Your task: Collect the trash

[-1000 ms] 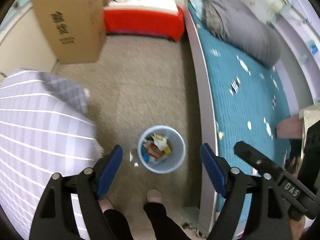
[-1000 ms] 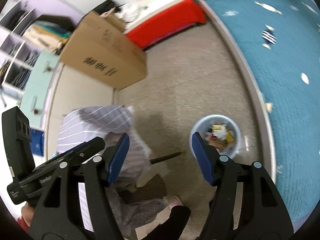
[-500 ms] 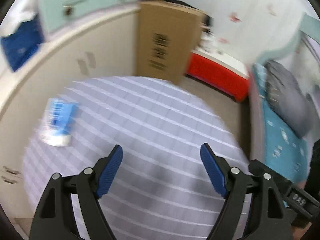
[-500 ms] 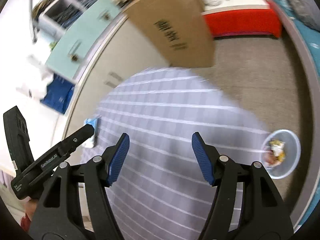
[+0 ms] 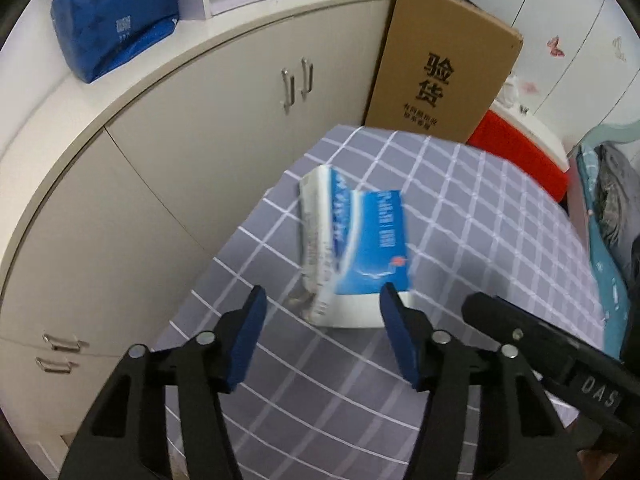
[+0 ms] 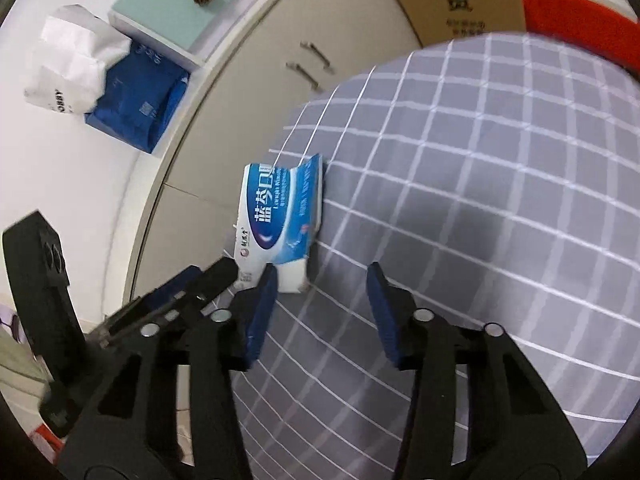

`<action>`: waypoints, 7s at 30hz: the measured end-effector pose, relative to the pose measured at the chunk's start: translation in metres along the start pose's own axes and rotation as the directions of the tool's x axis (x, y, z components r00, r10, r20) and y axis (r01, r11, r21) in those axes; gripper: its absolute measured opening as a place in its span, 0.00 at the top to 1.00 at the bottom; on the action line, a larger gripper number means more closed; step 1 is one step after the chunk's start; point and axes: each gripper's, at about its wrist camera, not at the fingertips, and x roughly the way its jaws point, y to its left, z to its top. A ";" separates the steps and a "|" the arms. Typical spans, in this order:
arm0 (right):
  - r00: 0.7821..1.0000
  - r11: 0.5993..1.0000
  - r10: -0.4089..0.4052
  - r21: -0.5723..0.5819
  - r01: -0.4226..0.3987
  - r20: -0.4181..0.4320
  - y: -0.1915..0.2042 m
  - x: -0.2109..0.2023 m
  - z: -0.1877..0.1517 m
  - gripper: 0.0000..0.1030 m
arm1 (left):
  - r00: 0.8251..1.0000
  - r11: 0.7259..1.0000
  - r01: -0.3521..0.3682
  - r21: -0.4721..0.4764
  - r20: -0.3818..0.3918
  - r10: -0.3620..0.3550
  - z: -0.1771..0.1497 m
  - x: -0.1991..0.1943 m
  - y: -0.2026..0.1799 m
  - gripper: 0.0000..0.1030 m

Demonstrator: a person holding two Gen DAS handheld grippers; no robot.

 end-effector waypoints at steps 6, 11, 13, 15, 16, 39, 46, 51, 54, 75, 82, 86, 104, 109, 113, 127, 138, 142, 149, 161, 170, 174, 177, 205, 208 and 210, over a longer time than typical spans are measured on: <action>0.999 1.000 -0.022 0.013 0.022 -0.044 0.005 0.034 0.007 0.63 | 0.998 0.999 0.035 0.038 -0.052 -0.033 0.001 0.029 0.009 0.69; 0.997 1.000 0.005 0.000 -0.005 -0.079 0.009 0.050 0.009 0.89 | 0.994 0.995 0.087 0.045 -0.068 -0.084 0.001 0.039 0.006 0.84; 0.998 0.999 0.000 -0.051 -0.003 -0.062 0.017 0.046 0.008 0.90 | 0.995 0.995 0.083 0.056 -0.056 -0.080 0.001 0.036 0.002 0.87; 0.999 0.998 0.011 -0.064 -0.014 -0.049 0.018 0.039 0.010 0.91 | 0.995 0.994 0.090 0.060 -0.037 -0.088 0.001 0.029 -0.002 0.88; 0.999 0.998 0.021 -0.064 -0.023 -0.041 0.017 0.033 0.011 0.91 | 0.995 0.994 0.094 0.061 -0.029 -0.093 0.000 0.024 -0.004 0.88; 0.960 0.991 -0.068 0.132 0.033 0.271 -0.203 -0.246 -0.028 0.91 | 0.956 0.893 0.268 0.363 0.013 -0.292 -0.076 -0.069 -0.340 0.88; 0.929 0.956 -0.189 0.277 0.100 0.319 -0.323 -0.351 -0.087 0.91 | 0.926 0.804 0.364 0.470 -0.085 -0.369 -0.148 -0.074 -0.485 0.88; 0.915 0.924 -0.245 0.362 0.121 0.319 -0.382 -0.391 -0.125 0.91 | 0.906 0.744 0.417 0.521 -0.170 -0.389 -0.200 -0.070 -0.558 0.88; 0.913 0.907 -0.263 0.403 0.123 0.311 -0.408 -0.404 -0.145 0.91 | 0.901 0.725 0.431 0.537 -0.208 -0.382 -0.223 -0.065 -0.585 0.88; 0.916 0.842 -0.374 0.466 0.271 0.144 -0.475 -0.414 -0.198 0.54 | 0.946 0.845 0.292 0.448 -0.265 -0.187 -0.236 -0.026 -0.579 0.33; 0.908 0.898 -0.362 0.341 0.279 0.210 -0.414 -0.433 -0.184 0.51 | 0.979 0.860 0.204 0.468 -0.123 -0.165 -0.221 -0.099 -0.551 0.27; 0.889 0.915 -0.364 0.283 0.286 0.277 -0.373 -0.456 -0.178 0.46 | 0.983 0.878 0.179 0.443 -0.042 -0.179 -0.209 -0.145 -0.528 0.26; 0.708 0.901 -0.406 0.124 0.415 0.578 -0.157 -0.541 -0.292 0.22 | 0.905 0.890 0.120 0.439 0.321 -0.280 -0.272 -0.370 -0.382 0.13; 0.651 0.877 -0.426 0.108 0.468 0.628 -0.108 -0.556 -0.351 0.17 | 0.878 0.900 0.128 0.417 0.375 -0.298 -0.309 -0.412 -0.343 0.10; 0.618 0.858 -0.443 0.107 0.503 0.649 -0.089 -0.566 -0.382 0.16 | 0.866 0.899 0.135 0.416 0.392 -0.312 -0.333 -0.434 -0.324 0.09; 0.556 0.830 -0.450 0.097 0.550 0.699 -0.056 -0.592 -0.449 0.13 | 0.804 0.882 0.145 0.449 0.466 -0.369 -0.386 -0.491 -0.313 0.07; 0.556 0.830 -0.435 0.075 0.553 0.708 -0.048 -0.599 -0.472 0.11 | 0.816 0.879 0.162 0.448 0.440 -0.374 -0.415 -0.494 -0.309 0.07; 0.566 0.834 -0.431 0.072 0.547 0.702 -0.049 -0.597 -0.476 0.11 | 0.811 0.880 0.147 0.453 0.454 -0.369 -0.420 -0.497 -0.306 0.07; 0.567 0.837 -0.426 0.069 0.543 0.705 -0.047 -0.594 -0.480 0.11 | 0.811 0.885 0.138 0.445 0.462 -0.358 -0.422 -0.498 -0.301 0.07; 0.576 0.840 -0.428 0.071 0.538 0.696 -0.047 -0.592 -0.481 0.11 | 0.811 0.885 0.142 0.443 0.461 -0.361 -0.425 -0.500 -0.301 0.07; 0.581 0.841 -0.432 0.075 0.535 0.690 -0.049 -0.589 -0.482 0.11 | 0.813 0.883 0.141 0.447 0.457 -0.360 -0.427 -0.500 -0.306 0.07; 0.584 0.843 -0.431 0.075 0.533 0.688 -0.050 -0.589 -0.483 0.11 | 0.815 0.884 0.139 0.447 0.455 -0.358 -0.427 -0.499 -0.308 0.07; 0.586 0.844 -0.429 0.075 0.531 0.687 -0.051 -0.588 -0.484 0.11 | 0.816 0.884 0.138 0.446 0.454 -0.357 -0.428 -0.499 -0.308 0.07; 0.604 0.852 -0.431 0.082 0.518 0.671 -0.054 -0.575 -0.486 0.11 | 0.820 0.884 0.139 0.446 0.448 -0.355 -0.428 -0.496 -0.307 0.07; 0.605 0.852 -0.432 0.081 0.518 0.670 -0.054 -0.575 -0.486 0.11 | 0.820 0.884 0.137 0.446 0.449 -0.354 -0.428 -0.496 -0.306 0.07; 0.606 0.852 -0.431 0.081 0.517 0.669 -0.053 -0.572 -0.486 0.11 | 0.821 0.884 0.138 0.447 0.448 -0.354 -0.427 -0.494 -0.305 0.07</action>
